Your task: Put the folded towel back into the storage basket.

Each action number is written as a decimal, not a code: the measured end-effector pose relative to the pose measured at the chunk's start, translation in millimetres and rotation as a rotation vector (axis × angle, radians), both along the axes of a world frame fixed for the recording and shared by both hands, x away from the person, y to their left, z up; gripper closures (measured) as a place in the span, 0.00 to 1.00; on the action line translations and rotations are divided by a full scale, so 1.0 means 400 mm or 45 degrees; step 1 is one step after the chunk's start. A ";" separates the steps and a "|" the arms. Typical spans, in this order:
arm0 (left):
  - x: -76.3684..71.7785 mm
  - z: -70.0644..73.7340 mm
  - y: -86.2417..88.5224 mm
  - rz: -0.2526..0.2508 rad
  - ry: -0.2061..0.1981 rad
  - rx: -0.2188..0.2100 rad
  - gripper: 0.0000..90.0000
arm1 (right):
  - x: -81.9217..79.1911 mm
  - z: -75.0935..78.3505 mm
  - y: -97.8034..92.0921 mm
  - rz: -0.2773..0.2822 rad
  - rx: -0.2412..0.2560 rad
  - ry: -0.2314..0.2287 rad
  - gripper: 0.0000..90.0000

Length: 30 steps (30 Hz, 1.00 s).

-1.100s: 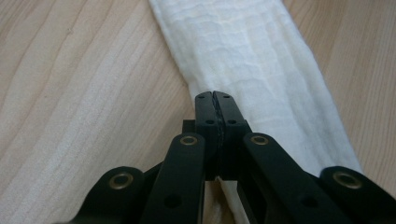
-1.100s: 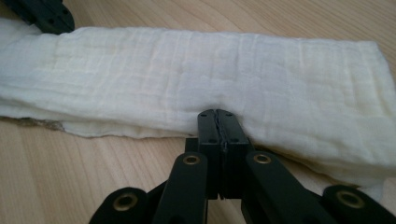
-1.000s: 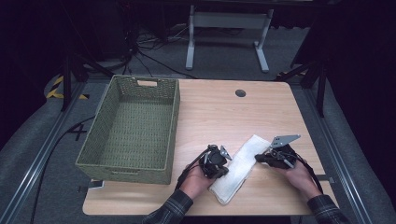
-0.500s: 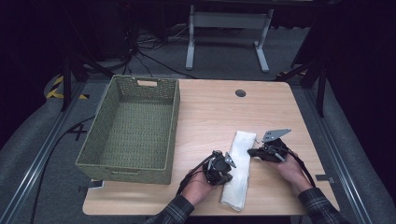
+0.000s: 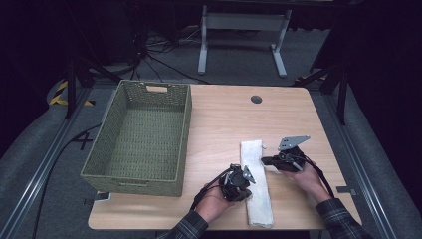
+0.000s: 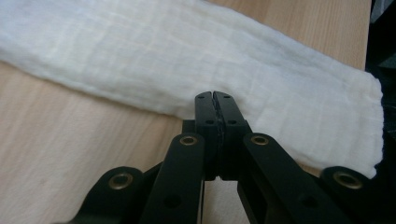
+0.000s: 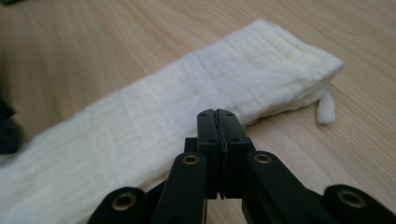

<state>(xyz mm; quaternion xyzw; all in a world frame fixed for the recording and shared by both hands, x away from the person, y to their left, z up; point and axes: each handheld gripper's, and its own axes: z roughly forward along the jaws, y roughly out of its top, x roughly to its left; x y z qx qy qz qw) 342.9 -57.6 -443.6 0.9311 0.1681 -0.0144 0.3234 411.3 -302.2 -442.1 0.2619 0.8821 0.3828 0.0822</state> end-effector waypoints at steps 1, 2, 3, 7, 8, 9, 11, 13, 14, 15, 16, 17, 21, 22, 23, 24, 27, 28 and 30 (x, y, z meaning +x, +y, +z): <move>0.003 0.004 0.007 0.018 0.003 -0.001 0.98 | -0.010 0.009 -0.005 0.018 0.026 -0.008 0.94; 0.003 0.004 0.007 0.018 0.003 -0.001 0.97 | -0.019 0.014 -0.006 0.043 0.043 -0.005 0.92; 0.009 0.008 0.014 0.022 0.004 0.001 0.97 | -0.019 0.014 -0.006 0.043 0.043 -0.005 0.92; 0.026 0.010 0.041 0.062 -0.012 -0.033 0.88 | -0.065 0.024 -0.003 0.140 0.063 0.011 0.82; 0.026 0.010 0.041 0.062 -0.012 -0.033 0.85 | -0.065 0.024 -0.003 0.140 0.063 0.011 0.82; 0.030 0.011 0.045 0.061 -0.019 -0.030 0.85 | -0.080 0.025 0.001 0.167 0.060 0.014 0.79; 0.036 0.009 0.053 0.068 -0.019 -0.035 0.80 | -0.098 0.023 0.011 0.211 0.067 0.020 0.73; 0.040 0.007 0.059 0.078 -0.009 -0.038 0.76 | -0.114 0.019 0.023 0.255 0.073 0.019 0.66; 0.043 0.009 0.062 0.073 -0.009 -0.021 0.73 | -0.123 0.016 0.031 0.287 0.075 0.023 0.61; 0.045 0.004 0.064 0.085 -0.007 -0.031 0.71 | -0.131 0.012 0.039 0.312 0.058 0.029 0.58; 0.048 0.004 0.066 0.081 -0.012 -0.024 0.69 | -0.140 0.006 0.049 0.346 0.044 0.023 0.54; 0.050 0.003 0.067 0.084 -0.007 -0.026 0.67 | -0.145 0.002 0.054 0.362 0.036 0.025 0.51; 0.056 0.001 0.073 0.090 -0.010 -0.039 0.60 | -0.162 -0.023 0.078 0.439 -0.013 0.024 0.42; 0.056 -0.001 0.073 0.102 -0.020 -0.055 0.58 | -0.164 -0.030 0.084 0.468 -0.029 0.030 0.41; 0.057 -0.001 0.074 0.100 -0.022 -0.056 0.57 | -0.166 -0.035 0.089 0.482 -0.045 0.029 0.40; 0.058 0.000 0.074 0.096 -0.025 -0.056 0.56 | -0.169 -0.040 0.093 0.492 -0.066 0.017 0.39; 0.059 0.003 0.075 0.102 -0.018 -0.037 0.54 | -0.178 -0.044 0.097 0.499 -0.092 -0.040 0.40; 0.061 0.003 0.076 0.100 -0.022 -0.047 0.54 | -0.182 -0.045 0.097 0.492 -0.097 -0.050 0.40; 0.065 0.006 0.076 0.094 -0.029 -0.053 0.53 | -0.185 -0.048 0.095 0.481 -0.087 -0.066 0.41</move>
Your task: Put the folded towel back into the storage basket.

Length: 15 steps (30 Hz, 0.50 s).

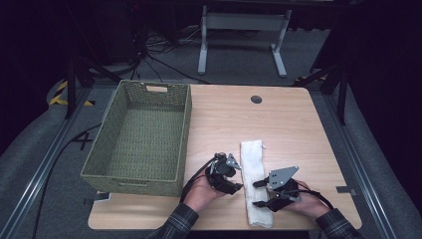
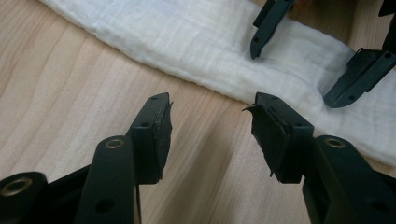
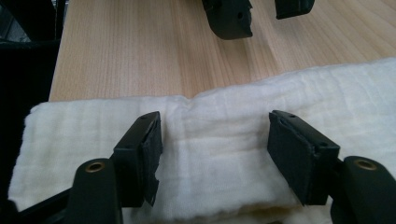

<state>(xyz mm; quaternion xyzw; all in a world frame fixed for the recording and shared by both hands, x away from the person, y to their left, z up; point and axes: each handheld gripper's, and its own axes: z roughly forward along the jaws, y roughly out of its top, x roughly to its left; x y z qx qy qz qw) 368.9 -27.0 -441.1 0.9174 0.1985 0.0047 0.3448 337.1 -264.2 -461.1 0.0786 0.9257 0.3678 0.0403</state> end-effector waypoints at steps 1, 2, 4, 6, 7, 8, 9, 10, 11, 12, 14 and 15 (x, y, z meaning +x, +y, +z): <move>0.000 -0.001 -0.001 0.012 -0.001 -0.011 0.52 | -0.001 0.000 -0.001 -0.005 0.007 0.005 0.43; 0.003 0.001 -0.002 0.015 0.004 -0.003 0.52 | -0.001 -0.001 -0.002 -0.007 0.011 0.006 0.46; 0.007 0.002 -0.005 0.009 -0.012 -0.012 0.51 | -0.002 0.000 -0.003 0.004 0.016 0.007 0.53; 0.012 0.009 -0.007 0.020 -0.014 -0.017 0.51 | -0.002 0.001 -0.004 0.021 0.020 0.001 0.63; 0.018 0.013 -0.008 0.012 -0.020 -0.020 0.51 | -0.003 0.001 -0.005 0.021 0.023 0.005 0.67; 0.023 0.017 -0.011 0.013 -0.033 -0.024 0.51 | -0.003 0.002 -0.006 0.023 0.026 0.006 0.71; 0.026 0.021 -0.012 0.013 -0.038 -0.031 0.50 | -0.002 0.000 -0.008 0.029 0.032 0.003 0.75; 0.026 0.021 -0.012 0.013 -0.038 -0.031 0.50 | -0.002 0.000 -0.008 0.029 0.032 0.003 0.75; 0.033 0.026 -0.016 0.016 -0.040 -0.034 0.50 | -0.002 -0.001 -0.009 0.031 0.040 0.005 0.78; 0.039 0.030 -0.019 0.013 -0.044 -0.039 0.49 | -0.003 -0.001 -0.011 0.026 0.045 0.019 0.82; 0.052 0.038 -0.028 0.003 -0.058 -0.048 0.49 | -0.002 0.000 -0.012 0.030 0.045 0.031 0.87; 0.055 0.042 -0.030 0.008 -0.047 -0.038 0.48 | -0.001 0.000 -0.013 0.035 0.044 0.038 0.88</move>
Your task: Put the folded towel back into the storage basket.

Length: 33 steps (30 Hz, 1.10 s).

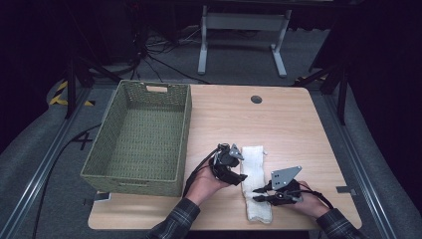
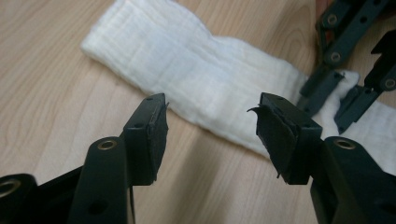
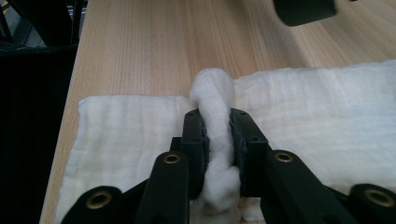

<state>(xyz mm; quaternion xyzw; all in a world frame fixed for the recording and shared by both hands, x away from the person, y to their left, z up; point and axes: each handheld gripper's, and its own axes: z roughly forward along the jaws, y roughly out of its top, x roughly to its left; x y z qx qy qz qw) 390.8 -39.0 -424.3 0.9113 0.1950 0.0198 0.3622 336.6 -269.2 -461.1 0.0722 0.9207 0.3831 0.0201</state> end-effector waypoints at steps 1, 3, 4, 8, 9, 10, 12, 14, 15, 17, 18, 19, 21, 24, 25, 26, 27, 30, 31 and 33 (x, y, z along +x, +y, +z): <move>0.008 0.003 -0.005 -0.009 -0.021 0.001 0.47 | 0.001 0.000 0.000 0.002 0.000 0.006 0.89; 0.022 0.007 -0.014 -0.013 -0.029 0.002 0.45 | 0.004 0.000 -0.001 0.009 0.002 0.015 0.89; 0.029 0.009 -0.018 -0.011 -0.025 0.008 0.44 | 0.005 0.000 -0.001 0.010 0.001 0.016 0.89; 0.057 0.011 -0.039 -0.030 -0.040 0.012 0.39 | 0.004 0.000 0.000 0.008 0.000 0.013 0.89; 0.064 0.011 -0.045 -0.033 -0.045 0.015 0.37 | 0.004 0.000 0.000 0.009 0.001 0.012 0.89; 0.070 0.010 -0.052 -0.037 -0.048 0.018 0.36 | 0.004 0.000 0.000 0.009 0.001 0.014 0.89; 0.089 0.010 -0.071 -0.062 -0.072 0.036 0.32 | 0.004 0.001 0.000 0.010 -0.002 0.015 0.89; 0.097 0.009 -0.075 -0.070 -0.077 0.040 0.31 | 0.004 0.001 0.000 0.010 -0.003 0.015 0.89; 0.104 0.008 -0.079 -0.070 -0.080 0.041 0.31 | 0.004 0.001 0.000 0.010 -0.003 0.015 0.89; 0.123 0.005 -0.086 -0.081 -0.089 0.048 0.30 | 0.005 0.001 0.000 0.010 -0.002 0.015 0.89; 0.143 0.000 -0.095 -0.080 -0.086 0.052 0.31 | 0.005 0.001 0.000 0.012 0.000 0.018 0.89; 0.143 0.000 -0.095 -0.080 -0.086 0.052 0.31 | 0.005 0.001 0.000 0.012 0.000 0.018 0.89; 0.164 -0.007 -0.108 -0.086 -0.084 0.056 0.31 | 0.006 0.000 -0.001 0.012 0.002 0.022 0.89; 0.191 -0.022 -0.124 -0.097 -0.066 0.072 0.30 | 0.007 0.001 -0.001 0.013 0.002 0.023 0.89; 0.200 -0.028 -0.129 -0.102 -0.070 0.076 0.30 | 0.007 0.001 -0.001 0.014 0.002 0.022 0.89; 0.206 -0.036 -0.135 -0.107 -0.067 0.080 0.30 | 0.007 0.001 -0.001 0.012 0.001 0.023 0.89; 0.210 -0.041 -0.138 -0.119 -0.064 0.080 0.30 | 0.007 0.000 -0.001 0.013 0.002 0.024 0.89; 0.217 -0.058 -0.147 -0.136 -0.052 0.072 0.30 | 0.007 0.001 -0.001 0.014 0.002 0.023 0.89; 0.217 -0.061 -0.148 -0.139 -0.042 0.069 0.30 | 0.008 0.001 -0.001 0.016 0.002 0.023 0.89; 0.216 -0.068 -0.152 -0.163 -0.043 0.083 0.32 | 0.008 0.001 -0.001 0.016 0.000 0.026 0.89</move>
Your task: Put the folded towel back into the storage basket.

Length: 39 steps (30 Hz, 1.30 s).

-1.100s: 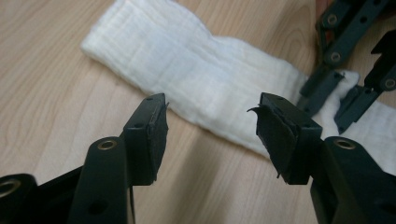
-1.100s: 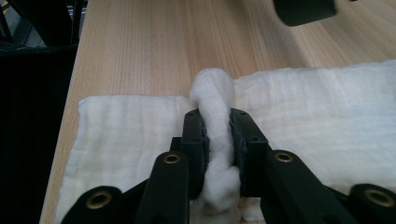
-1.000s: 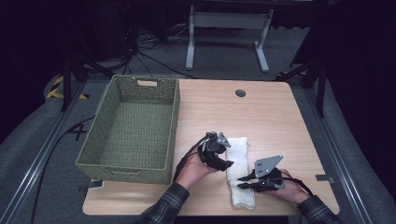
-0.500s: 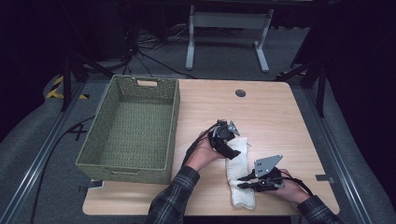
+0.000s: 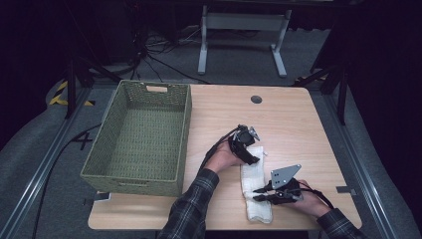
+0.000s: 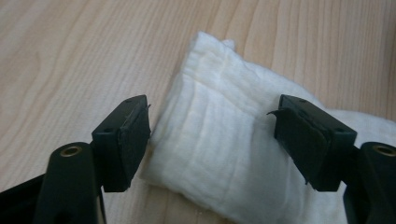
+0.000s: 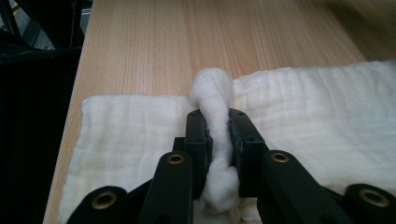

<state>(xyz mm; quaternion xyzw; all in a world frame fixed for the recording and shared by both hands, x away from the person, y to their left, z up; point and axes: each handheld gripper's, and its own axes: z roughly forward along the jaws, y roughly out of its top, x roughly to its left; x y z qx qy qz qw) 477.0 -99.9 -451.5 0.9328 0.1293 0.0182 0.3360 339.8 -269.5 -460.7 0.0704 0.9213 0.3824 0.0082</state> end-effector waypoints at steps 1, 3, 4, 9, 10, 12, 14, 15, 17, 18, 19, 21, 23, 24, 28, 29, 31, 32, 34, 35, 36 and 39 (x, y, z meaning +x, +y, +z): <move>-0.002 -0.004 -0.002 -0.004 -0.006 0.014 0.32 | 0.000 0.000 0.000 0.000 0.000 0.000 0.89; -0.007 -0.009 -0.002 -0.002 -0.007 0.008 0.34 | 0.000 0.000 0.000 -0.002 -0.001 -0.002 0.89; -0.008 -0.009 -0.001 -0.016 -0.014 0.009 0.37 | 0.000 0.000 0.000 -0.003 0.001 0.005 0.89; -0.014 -0.006 0.002 -0.049 -0.021 0.006 0.54 | 0.002 0.000 0.000 -0.001 0.001 0.009 0.89; -0.017 -0.005 0.003 -0.053 -0.009 0.006 0.58 | 0.002 0.000 0.000 -0.001 0.001 0.010 0.89; -0.023 -0.004 0.003 -0.073 0.000 0.000 0.68 | 0.002 0.000 0.000 -0.003 0.000 0.010 0.89; -0.029 -0.001 0.000 -0.101 -0.003 0.013 0.79 | 0.002 0.000 0.000 -0.005 0.000 0.014 0.90; -0.029 -0.001 0.000 -0.101 -0.003 0.013 0.83 | 0.002 0.000 0.000 -0.005 0.000 0.014 0.90; -0.034 0.002 -0.003 -0.108 -0.015 0.027 0.84 | 0.001 0.001 0.001 -0.009 -0.005 0.009 0.90; -0.036 0.003 -0.004 -0.109 -0.024 0.029 0.85 | 0.003 0.002 0.002 -0.011 -0.006 0.016 0.90; -0.039 0.004 -0.004 -0.104 -0.025 0.037 0.86 | 0.004 0.002 0.002 -0.011 -0.004 0.022 0.91; -0.046 0.007 -0.004 -0.102 -0.021 0.040 0.88 | 0.007 0.004 -0.001 -0.015 0.002 0.045 0.91; -0.053 0.012 -0.003 -0.115 -0.017 0.038 0.88 | 0.009 0.007 -0.004 -0.018 0.010 0.051 0.91; -0.058 0.016 -0.003 -0.116 -0.003 0.027 0.89 | 0.008 0.010 -0.004 -0.019 0.017 0.055 0.91; -0.086 0.042 0.005 -0.124 -0.021 -0.020 0.89 | 0.007 0.028 -0.010 -0.026 0.043 0.038 0.91; -0.096 0.054 0.009 -0.130 -0.025 -0.037 0.89 | 0.007 0.032 -0.011 -0.033 0.051 0.045 0.91; -0.103 0.060 0.012 -0.135 -0.022 -0.042 0.89 | 0.010 0.044 -0.013 -0.040 0.060 0.028 0.91; -0.112 0.069 0.016 -0.133 -0.029 -0.042 0.89 | 0.010 0.044 -0.013 -0.040 0.060 0.028 0.91; -0.123 0.082 0.026 -0.142 -0.031 -0.069 0.89 | 0.014 0.056 -0.014 -0.049 0.082 0.023 0.91; -0.128 0.087 0.031 -0.140 -0.036 -0.078 0.89 | 0.015 0.060 -0.013 -0.050 0.086 0.018 0.91; -0.133 0.091 0.035 -0.132 -0.032 -0.079 0.89 | 0.016 0.064 -0.012 -0.053 0.101 0.023 0.91; -0.143 0.103 0.049 -0.135 -0.032 -0.088 0.89 | 0.019 0.077 -0.006 -0.052 0.120 0.011 0.91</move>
